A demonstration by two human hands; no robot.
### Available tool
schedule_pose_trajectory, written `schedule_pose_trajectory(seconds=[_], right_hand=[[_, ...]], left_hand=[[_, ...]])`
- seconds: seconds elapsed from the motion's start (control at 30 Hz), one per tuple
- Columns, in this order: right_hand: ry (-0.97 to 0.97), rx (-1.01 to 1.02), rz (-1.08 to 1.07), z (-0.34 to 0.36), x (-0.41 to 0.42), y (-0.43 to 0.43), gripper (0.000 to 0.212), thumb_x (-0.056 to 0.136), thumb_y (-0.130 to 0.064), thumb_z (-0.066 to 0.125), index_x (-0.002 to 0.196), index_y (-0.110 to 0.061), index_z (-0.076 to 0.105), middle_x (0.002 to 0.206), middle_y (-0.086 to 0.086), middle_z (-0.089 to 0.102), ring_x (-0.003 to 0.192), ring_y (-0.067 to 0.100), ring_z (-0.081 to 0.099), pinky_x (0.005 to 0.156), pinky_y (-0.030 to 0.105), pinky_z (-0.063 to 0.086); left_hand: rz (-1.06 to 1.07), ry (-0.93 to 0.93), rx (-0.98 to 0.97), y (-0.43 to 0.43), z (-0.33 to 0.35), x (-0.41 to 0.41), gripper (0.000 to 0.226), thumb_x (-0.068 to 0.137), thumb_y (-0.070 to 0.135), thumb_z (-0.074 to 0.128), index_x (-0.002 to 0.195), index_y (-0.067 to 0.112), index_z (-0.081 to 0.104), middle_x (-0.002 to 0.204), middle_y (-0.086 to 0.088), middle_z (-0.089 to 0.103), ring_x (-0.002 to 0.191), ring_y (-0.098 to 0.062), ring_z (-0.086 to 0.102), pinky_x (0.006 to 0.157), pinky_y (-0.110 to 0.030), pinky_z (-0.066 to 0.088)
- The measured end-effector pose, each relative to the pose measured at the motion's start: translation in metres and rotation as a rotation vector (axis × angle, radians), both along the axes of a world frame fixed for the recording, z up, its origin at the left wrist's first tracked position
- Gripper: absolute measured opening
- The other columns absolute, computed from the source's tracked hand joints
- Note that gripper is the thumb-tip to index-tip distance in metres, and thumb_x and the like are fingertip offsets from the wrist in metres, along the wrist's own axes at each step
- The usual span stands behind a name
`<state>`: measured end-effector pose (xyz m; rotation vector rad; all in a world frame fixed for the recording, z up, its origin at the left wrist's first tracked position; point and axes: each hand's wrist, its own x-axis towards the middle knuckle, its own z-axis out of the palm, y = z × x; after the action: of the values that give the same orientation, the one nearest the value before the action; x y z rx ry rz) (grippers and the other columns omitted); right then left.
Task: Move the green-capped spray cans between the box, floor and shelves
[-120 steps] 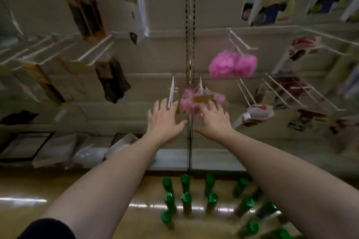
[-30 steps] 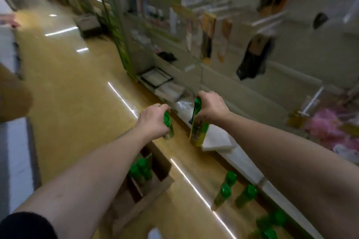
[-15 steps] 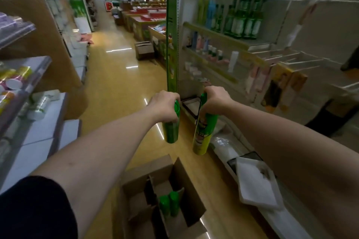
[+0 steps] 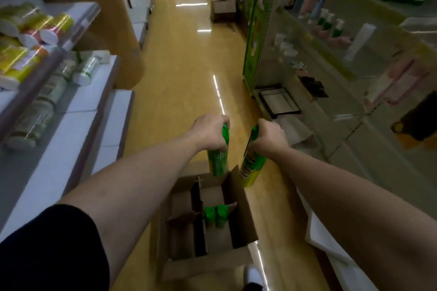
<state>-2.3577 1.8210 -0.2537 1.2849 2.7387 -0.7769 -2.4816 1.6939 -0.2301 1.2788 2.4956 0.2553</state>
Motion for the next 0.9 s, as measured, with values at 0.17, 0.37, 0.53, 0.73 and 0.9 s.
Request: schedule_pose_trajectory(seconds=[0.17, 0.37, 0.53, 0.73, 0.9], right_hand=[[-0.091, -0.03, 0.106, -0.07, -0.005, 0.026, 0.049, 0.074, -0.022, 0.084, 0.11, -0.019, 0.05, 0.107, 0.007, 0.05, 0.095, 0.025, 0.055, 0.077, 0.04, 0.06], [-0.152, -0.082, 0.229, -0.144, -0.002, 0.039, 0.048, 0.077, -0.019, 0.08, 0.113, -0.017, 0.05, 0.112, 0.009, 0.048, 0.098, 0.029, 0.056, 0.081, 0.044, 0.059], [-0.189, -0.12, 0.293, -0.213, -0.003, 0.035, 0.049, 0.077, -0.019, 0.08, 0.117, -0.016, 0.05, 0.116, 0.011, 0.047, 0.1, 0.03, 0.055, 0.077, 0.038, 0.054], [-0.237, -0.121, 0.246, -0.31, -0.007, 0.023, 0.046, 0.079, -0.018, 0.079, 0.113, -0.015, 0.049, 0.115, 0.012, 0.048, 0.098, 0.031, 0.056, 0.079, 0.041, 0.055], [-0.238, -0.126, 0.162, -0.389, -0.005, 0.018, 0.048, 0.079, -0.016, 0.079, 0.118, -0.013, 0.051, 0.117, 0.014, 0.049, 0.099, 0.033, 0.056, 0.079, 0.041, 0.056]], left_hand=[[0.104, -0.063, -0.114, 0.023, -0.06, 0.009, 0.056, 0.068, 0.032, 0.088, 0.115, 0.031, 0.058, 0.106, 0.002, 0.057, 0.093, -0.02, 0.052, 0.061, -0.03, 0.041], [0.188, -0.188, -0.178, 0.019, -0.132, 0.02, 0.06, 0.067, 0.03, 0.088, 0.12, 0.027, 0.059, 0.111, 0.001, 0.058, 0.097, -0.021, 0.055, 0.062, -0.031, 0.047], [0.195, -0.235, -0.219, 0.012, -0.208, 0.02, 0.061, 0.068, 0.034, 0.087, 0.121, 0.027, 0.059, 0.115, -0.001, 0.06, 0.106, -0.026, 0.059, 0.081, -0.038, 0.055], [0.173, -0.303, -0.238, -0.012, -0.312, 0.026, 0.053, 0.072, 0.028, 0.085, 0.119, 0.026, 0.059, 0.109, 0.003, 0.057, 0.101, -0.021, 0.057, 0.081, -0.039, 0.055], [0.121, -0.386, -0.257, -0.028, -0.393, 0.033, 0.058, 0.075, 0.026, 0.082, 0.127, 0.023, 0.057, 0.119, 0.001, 0.057, 0.107, -0.023, 0.056, 0.087, -0.041, 0.053]])
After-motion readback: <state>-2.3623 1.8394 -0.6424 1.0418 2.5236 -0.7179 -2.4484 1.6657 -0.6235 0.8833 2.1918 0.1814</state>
